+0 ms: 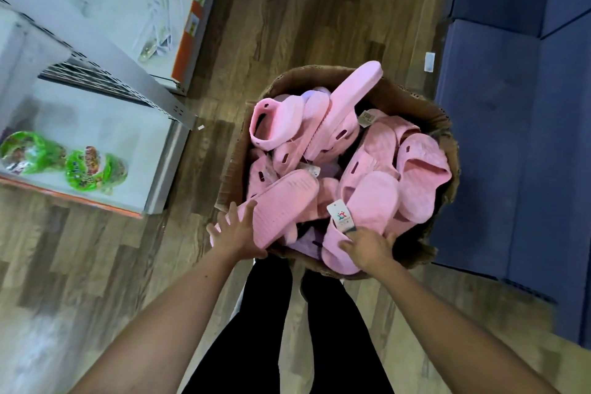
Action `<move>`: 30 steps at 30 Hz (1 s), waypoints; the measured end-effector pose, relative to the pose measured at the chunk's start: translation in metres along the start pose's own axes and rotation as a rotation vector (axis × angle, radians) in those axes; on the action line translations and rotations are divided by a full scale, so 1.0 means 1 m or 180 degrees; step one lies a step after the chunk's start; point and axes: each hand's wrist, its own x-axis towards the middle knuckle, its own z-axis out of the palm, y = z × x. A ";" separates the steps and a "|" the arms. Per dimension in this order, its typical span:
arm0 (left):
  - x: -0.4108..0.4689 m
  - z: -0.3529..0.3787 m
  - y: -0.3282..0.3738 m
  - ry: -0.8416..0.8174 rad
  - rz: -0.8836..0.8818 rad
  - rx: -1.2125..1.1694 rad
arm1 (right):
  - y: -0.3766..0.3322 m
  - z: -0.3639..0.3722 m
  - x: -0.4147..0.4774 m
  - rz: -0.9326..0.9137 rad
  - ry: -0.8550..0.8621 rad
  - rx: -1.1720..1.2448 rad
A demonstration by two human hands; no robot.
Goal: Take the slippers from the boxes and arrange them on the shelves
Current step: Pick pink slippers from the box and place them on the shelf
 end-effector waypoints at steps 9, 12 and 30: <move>-0.004 -0.020 -0.026 0.0595 0.0719 -0.0672 | -0.015 -0.013 -0.014 0.0181 0.0358 0.1056; -0.012 -0.050 -0.032 0.0655 0.0828 -0.1126 | -0.022 -0.028 -0.020 0.0171 0.0623 0.1483; -0.072 -0.150 -0.032 0.0545 0.0969 -0.2604 | -0.053 -0.139 -0.108 -0.0293 0.1120 0.1198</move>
